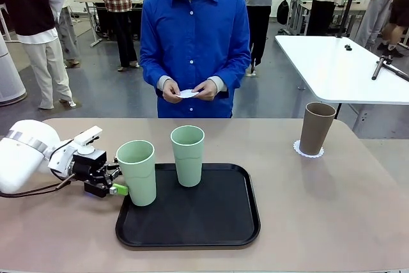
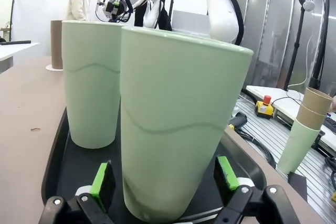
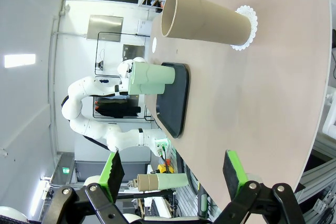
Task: Place coasters on the table and set cups on them.
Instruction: Take one Reusable plastic cup from the Flat Tray and place it on a coaster set by the human.
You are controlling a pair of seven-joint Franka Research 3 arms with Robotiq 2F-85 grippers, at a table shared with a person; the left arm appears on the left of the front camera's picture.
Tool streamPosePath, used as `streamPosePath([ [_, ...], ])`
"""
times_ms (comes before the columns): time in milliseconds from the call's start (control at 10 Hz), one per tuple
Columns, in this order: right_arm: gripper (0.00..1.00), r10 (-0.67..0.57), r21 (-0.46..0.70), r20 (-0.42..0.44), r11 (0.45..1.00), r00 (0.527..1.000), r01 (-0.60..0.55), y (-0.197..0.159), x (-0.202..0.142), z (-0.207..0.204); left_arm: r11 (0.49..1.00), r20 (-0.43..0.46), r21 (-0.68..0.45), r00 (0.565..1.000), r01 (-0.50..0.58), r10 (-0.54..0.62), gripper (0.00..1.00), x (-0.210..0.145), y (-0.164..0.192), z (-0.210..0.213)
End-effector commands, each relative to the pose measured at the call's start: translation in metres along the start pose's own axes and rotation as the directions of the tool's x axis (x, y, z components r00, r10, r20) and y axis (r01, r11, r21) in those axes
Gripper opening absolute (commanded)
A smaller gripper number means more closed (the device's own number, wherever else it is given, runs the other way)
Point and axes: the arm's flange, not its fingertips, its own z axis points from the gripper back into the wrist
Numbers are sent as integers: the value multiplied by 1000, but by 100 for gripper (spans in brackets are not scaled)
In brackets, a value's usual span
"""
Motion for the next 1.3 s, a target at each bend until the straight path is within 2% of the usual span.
streamPosePath([
  [0,100,-1,-7,3,1000,1000,1,1,1,0,1000,-15,-2,1000,23,-23,100,-2,6,-8],
  [800,100,-1,-7,3,1000,1000,1,1,1,0,995,-17,-64,997,79,-81,100,1,5,-36],
  [900,100,-1,-7,3,1000,1000,1,1,1,0,994,-14,-58,996,89,-90,92,1,4,-35],
  [1000,100,-1,-7,3,1000,1000,1,1,1,0,994,-14,-62,995,94,-95,42,2,5,-35],
  [1100,100,-1,-7,3,1000,1000,1,1,1,0,993,-14,-67,995,94,-95,33,3,5,-34],
  [1200,100,-1,-7,3,1000,1000,1,1,1,0,993,-10,-69,995,94,-95,0,3,4,-34],
])
